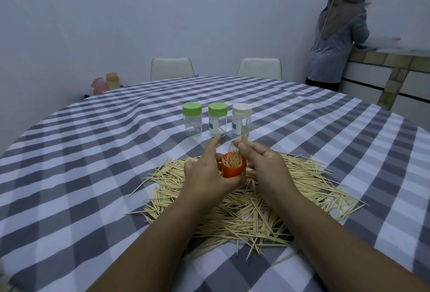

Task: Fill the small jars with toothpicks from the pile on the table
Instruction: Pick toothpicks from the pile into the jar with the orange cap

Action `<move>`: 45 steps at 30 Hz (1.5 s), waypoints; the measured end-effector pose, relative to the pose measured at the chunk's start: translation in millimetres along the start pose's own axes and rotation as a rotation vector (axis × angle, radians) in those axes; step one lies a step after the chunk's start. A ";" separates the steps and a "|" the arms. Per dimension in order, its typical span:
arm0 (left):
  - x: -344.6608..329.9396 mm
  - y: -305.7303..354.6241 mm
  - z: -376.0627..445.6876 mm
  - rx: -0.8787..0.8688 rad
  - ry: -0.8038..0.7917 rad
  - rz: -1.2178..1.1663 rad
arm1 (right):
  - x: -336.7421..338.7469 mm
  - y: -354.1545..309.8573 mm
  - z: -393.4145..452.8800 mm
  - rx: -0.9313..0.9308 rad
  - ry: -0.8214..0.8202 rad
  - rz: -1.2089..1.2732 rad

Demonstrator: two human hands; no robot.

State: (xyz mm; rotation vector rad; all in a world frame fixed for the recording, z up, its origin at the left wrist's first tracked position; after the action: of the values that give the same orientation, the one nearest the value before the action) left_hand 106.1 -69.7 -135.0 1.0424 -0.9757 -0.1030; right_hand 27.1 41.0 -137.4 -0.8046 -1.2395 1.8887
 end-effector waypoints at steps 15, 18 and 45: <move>-2.6 -2.0 -0.2 0.013 -0.010 0.035 | 5.9 -18.1 6.9 0.138 -0.093 -0.321; -2.4 -3.3 1.6 0.024 -0.011 0.053 | 16.8 -24.2 13.3 0.184 -0.180 -0.760; 14.3 -5.0 -0.4 0.093 0.064 0.011 | 11.1 -14.0 11.4 0.284 -0.378 -1.486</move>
State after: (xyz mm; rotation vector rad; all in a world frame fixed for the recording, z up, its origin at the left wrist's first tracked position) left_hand 116.7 -79.3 -129.8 1.1184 -0.9353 -0.0149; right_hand 15.2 48.6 -121.6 0.6032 -1.1544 0.8739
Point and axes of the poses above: each hand's wrist, its own z-axis towards the middle knuckle, its own x-axis out of the back of the hand, y = z × x, the point moved 9 cm from there along z, towards the middle knuckle, and after that the axes turned 14 degrees about x, right-handed, at the moved point
